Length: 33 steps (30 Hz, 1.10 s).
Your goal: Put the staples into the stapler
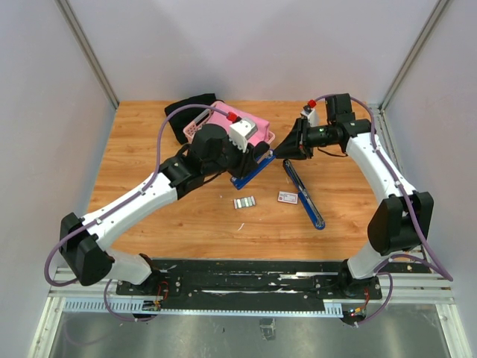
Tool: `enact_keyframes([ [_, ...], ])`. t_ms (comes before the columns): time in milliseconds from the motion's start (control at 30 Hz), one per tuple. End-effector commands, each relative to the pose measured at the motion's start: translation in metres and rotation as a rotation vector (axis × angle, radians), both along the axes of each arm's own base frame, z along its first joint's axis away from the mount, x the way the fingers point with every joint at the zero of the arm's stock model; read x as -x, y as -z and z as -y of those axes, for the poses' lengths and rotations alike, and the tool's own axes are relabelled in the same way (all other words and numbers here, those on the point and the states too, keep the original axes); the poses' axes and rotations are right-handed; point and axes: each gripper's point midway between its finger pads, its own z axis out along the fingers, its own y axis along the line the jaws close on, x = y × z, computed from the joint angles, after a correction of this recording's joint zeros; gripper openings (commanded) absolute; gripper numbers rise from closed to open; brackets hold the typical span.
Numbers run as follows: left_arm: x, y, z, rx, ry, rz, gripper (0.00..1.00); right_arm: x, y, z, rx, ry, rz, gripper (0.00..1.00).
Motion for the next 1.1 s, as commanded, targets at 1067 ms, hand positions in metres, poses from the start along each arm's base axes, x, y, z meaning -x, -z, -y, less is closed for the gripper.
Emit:
enact_keyframes([
  [1067,0.005,-0.04,0.001,0.106,-0.028,0.11,0.0,0.013,0.008,-0.016,0.015,-0.033,-0.021,0.21],
])
